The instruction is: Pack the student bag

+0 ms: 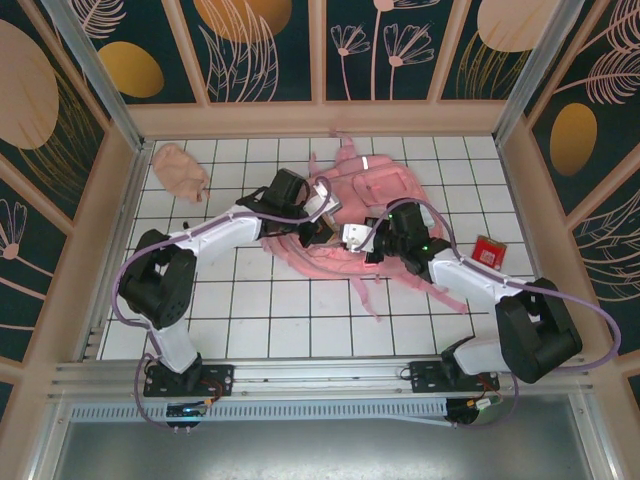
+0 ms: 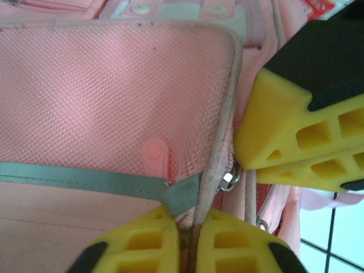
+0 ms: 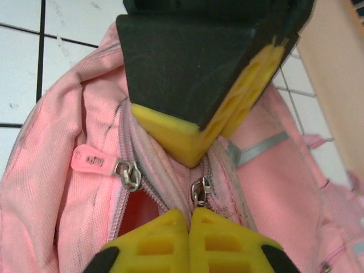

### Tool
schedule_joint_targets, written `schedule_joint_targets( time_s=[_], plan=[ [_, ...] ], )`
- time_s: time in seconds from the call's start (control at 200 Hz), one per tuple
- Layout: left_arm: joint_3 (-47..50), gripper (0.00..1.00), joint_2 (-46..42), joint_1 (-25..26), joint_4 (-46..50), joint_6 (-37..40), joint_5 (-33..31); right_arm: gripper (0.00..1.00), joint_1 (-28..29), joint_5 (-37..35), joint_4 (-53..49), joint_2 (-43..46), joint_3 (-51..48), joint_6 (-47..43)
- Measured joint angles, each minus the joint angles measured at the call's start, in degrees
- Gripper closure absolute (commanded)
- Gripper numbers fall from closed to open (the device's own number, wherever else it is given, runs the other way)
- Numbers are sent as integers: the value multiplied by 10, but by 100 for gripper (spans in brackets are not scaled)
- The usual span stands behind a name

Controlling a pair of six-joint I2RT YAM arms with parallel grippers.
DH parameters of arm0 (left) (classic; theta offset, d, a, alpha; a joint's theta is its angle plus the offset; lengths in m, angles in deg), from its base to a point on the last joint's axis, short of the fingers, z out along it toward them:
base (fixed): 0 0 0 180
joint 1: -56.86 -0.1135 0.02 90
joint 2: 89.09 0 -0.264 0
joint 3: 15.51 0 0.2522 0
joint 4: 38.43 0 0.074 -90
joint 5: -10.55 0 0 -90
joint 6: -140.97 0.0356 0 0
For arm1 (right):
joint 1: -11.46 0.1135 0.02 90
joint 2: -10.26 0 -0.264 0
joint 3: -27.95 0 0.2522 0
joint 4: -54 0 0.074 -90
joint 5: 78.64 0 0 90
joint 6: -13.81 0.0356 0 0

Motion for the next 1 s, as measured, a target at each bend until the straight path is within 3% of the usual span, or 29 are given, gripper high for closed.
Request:
schedule_joint_targets(
  time_s=[0.045,0.175,0.39,0.505,0.671,1.001],
  plan=[
    [12,58,-13,-3,-10,-10,11,100,1,0,9,2,-8,0],
    [58,53,-99,-3,-32,-59,21,100,2,0,34,3,-21,8],
    [187,55,-212,4,-138,-209,29,100,2,18,73,3,-36,54],
    [230,56,-198,23,-155,-283,-2,100,2,30,80,3,-37,71],
    [214,58,-140,39,-167,-350,-33,100,0,44,86,3,-37,87],
    [141,61,-83,52,-115,-353,-99,100,-4,61,85,3,-36,115]
  ],
)
